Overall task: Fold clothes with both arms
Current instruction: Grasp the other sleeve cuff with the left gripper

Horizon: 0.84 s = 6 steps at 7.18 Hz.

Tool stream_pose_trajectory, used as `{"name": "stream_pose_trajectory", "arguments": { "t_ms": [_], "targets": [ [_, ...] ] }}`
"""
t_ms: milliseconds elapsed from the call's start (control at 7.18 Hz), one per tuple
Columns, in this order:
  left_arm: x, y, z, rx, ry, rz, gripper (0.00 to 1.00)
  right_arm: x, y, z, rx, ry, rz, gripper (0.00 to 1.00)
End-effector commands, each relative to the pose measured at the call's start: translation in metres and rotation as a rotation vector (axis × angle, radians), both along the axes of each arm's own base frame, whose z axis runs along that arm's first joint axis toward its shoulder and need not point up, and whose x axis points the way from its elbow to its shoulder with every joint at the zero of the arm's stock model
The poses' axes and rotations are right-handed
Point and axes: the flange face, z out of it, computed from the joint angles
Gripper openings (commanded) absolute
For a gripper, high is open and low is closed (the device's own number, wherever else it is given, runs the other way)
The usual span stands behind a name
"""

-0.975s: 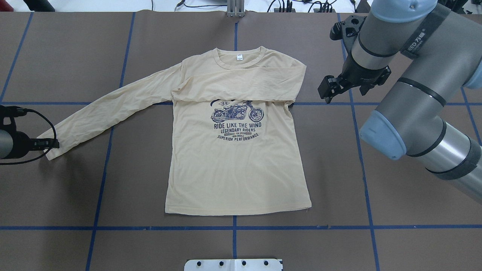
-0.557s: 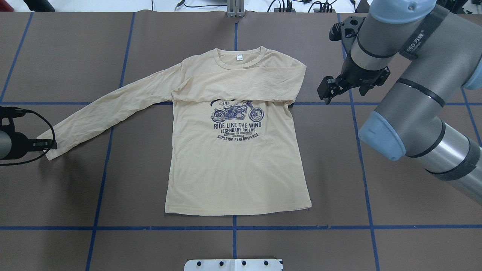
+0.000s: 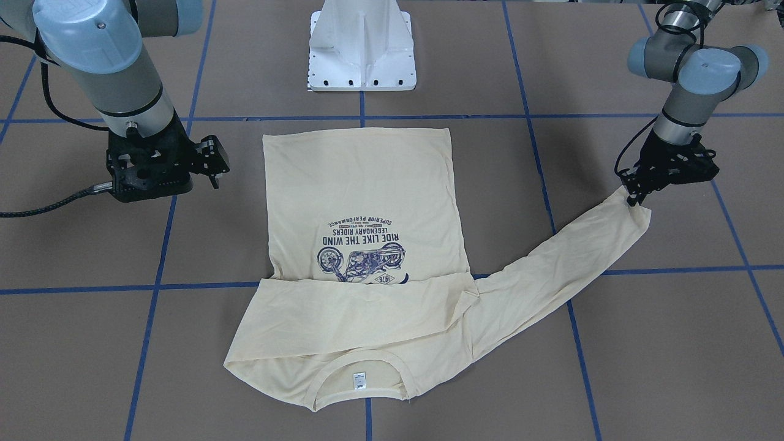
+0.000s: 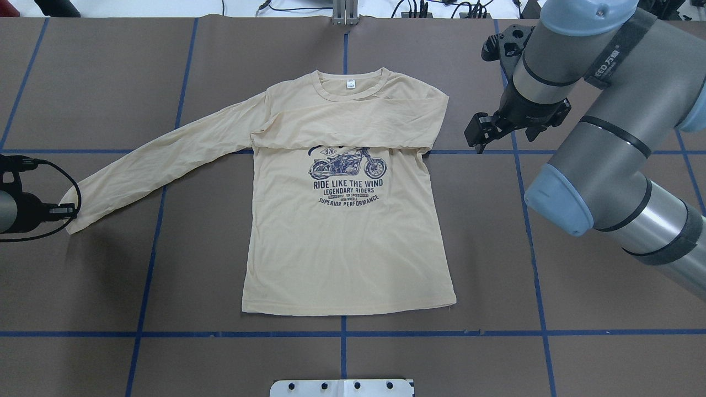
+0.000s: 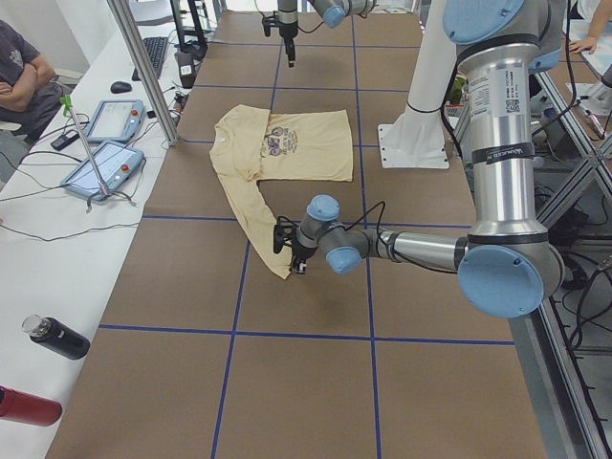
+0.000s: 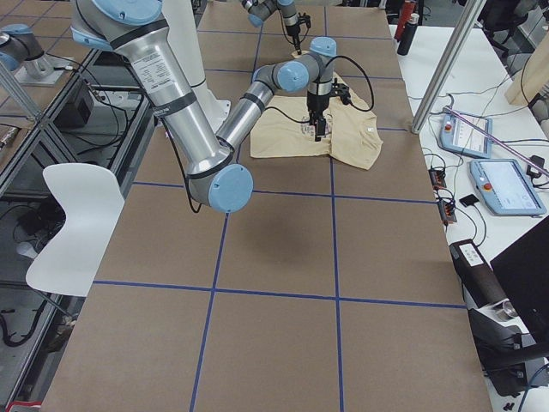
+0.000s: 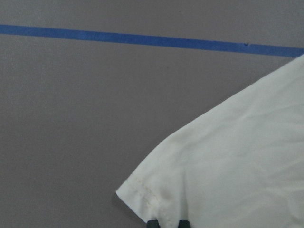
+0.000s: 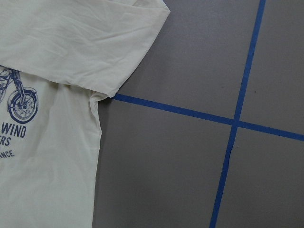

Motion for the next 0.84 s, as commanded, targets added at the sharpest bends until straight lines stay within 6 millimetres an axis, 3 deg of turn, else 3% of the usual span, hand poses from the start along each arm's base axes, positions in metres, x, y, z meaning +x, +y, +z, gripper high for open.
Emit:
{"name": "stream_pose_trajectory", "arguments": {
  "t_ms": [0, 279, 418, 557, 696],
  "targets": [
    [-0.001, 0.001, -0.031, 0.015, 0.026, 0.004, 0.0, 0.0, 0.0, 0.002, -0.002, 0.002, -0.001, 1.0],
    [-0.007, 0.014, -0.129, -0.005, 0.061, 0.046, 0.0, 0.006, 0.005, 0.018, -0.016, 0.018, 0.002, 1.0],
    [-0.01, 0.016, -0.16, 0.004, 0.12, 0.07, 0.0, 0.017, 0.016, 0.033, -0.021, 0.027, -0.003, 1.0],
    [-0.008, -0.007, -0.193, 0.046, 0.16, 0.045, 0.0, 0.03, 0.03, 0.05, -0.032, 0.039, -0.002, 1.0],
    [0.0, -0.046, -0.238, 0.036, 0.181, 0.031, 0.0, 0.041, 0.042, 0.065, -0.046, 0.052, 0.001, 1.0]
  ]
}}
